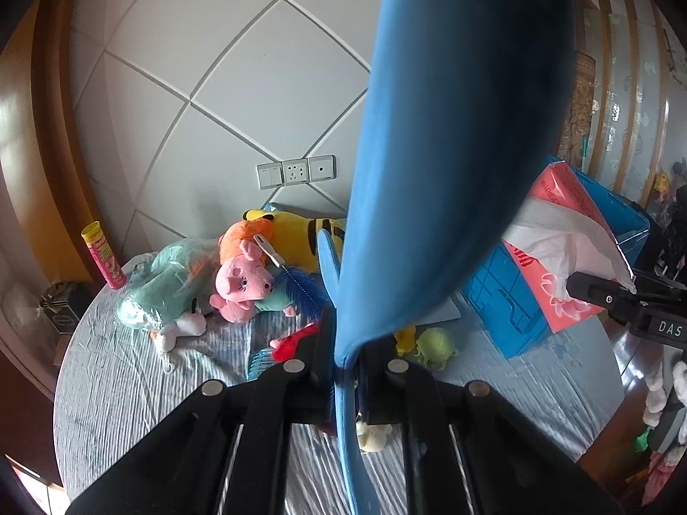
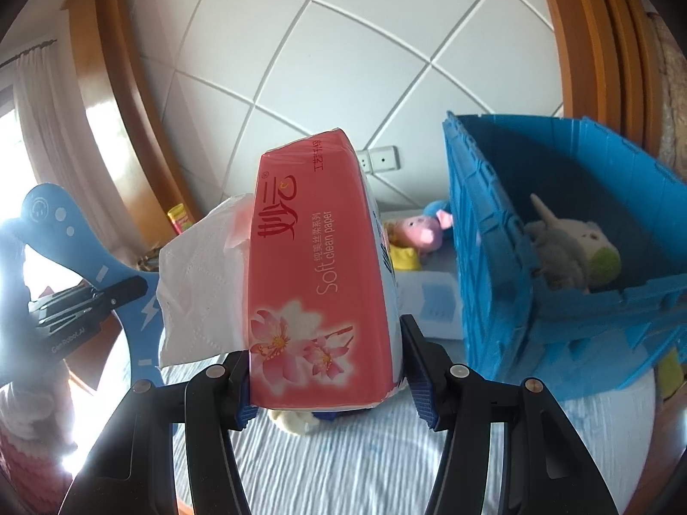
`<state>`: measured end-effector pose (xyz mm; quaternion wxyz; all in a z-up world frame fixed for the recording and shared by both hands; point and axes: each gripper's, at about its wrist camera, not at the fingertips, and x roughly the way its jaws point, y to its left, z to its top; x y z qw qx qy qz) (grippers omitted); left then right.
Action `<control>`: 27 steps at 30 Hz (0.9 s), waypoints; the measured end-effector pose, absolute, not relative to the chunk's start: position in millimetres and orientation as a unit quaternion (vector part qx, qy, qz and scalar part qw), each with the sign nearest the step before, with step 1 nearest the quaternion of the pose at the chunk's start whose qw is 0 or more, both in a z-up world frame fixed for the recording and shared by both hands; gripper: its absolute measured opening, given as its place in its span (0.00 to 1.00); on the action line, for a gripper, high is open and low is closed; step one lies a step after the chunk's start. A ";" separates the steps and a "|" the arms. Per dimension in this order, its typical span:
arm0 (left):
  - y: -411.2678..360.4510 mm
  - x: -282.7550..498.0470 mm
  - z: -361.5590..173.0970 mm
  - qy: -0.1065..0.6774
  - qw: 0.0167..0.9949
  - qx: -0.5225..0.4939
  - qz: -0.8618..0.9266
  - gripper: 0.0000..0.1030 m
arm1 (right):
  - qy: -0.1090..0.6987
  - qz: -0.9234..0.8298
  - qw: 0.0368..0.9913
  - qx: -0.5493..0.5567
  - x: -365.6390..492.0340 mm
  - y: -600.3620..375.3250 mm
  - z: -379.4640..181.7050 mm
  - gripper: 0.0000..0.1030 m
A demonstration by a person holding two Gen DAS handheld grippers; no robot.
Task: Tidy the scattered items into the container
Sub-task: 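Lift and carry the blue toy and tissue pack over the crate with both grippers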
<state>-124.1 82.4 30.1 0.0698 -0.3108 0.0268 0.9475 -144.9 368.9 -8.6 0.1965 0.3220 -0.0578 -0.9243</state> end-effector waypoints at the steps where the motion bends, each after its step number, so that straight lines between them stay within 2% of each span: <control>1: 83.5 -124.8 32.3 0.029 0.072 -0.309 0.948 0.08 | -0.059 -0.926 0.194 0.320 -142.1 370.9 -4.1 0.54; 8: 102.7 -136.6 47.8 0.045 0.104 -0.295 0.949 0.08 | -0.071 -0.935 0.161 0.308 -131.4 392.3 15.1 0.54; 14: 149.0 -160.1 50.5 0.066 0.115 -0.283 0.950 0.08 | -0.081 -0.943 0.145 0.289 -136.3 436.5 35.1 0.54; 20: 213.5 -176.5 65.3 0.071 0.102 -0.269 0.955 0.08 | -0.080 -0.945 0.150 0.281 -143.8 495.2 47.4 0.54; 27: 299.7 -193.0 107.0 0.076 0.089 -0.247 0.962 0.08 | -0.077 -0.947 0.157 0.268 -155.1 572.7 70.0 0.54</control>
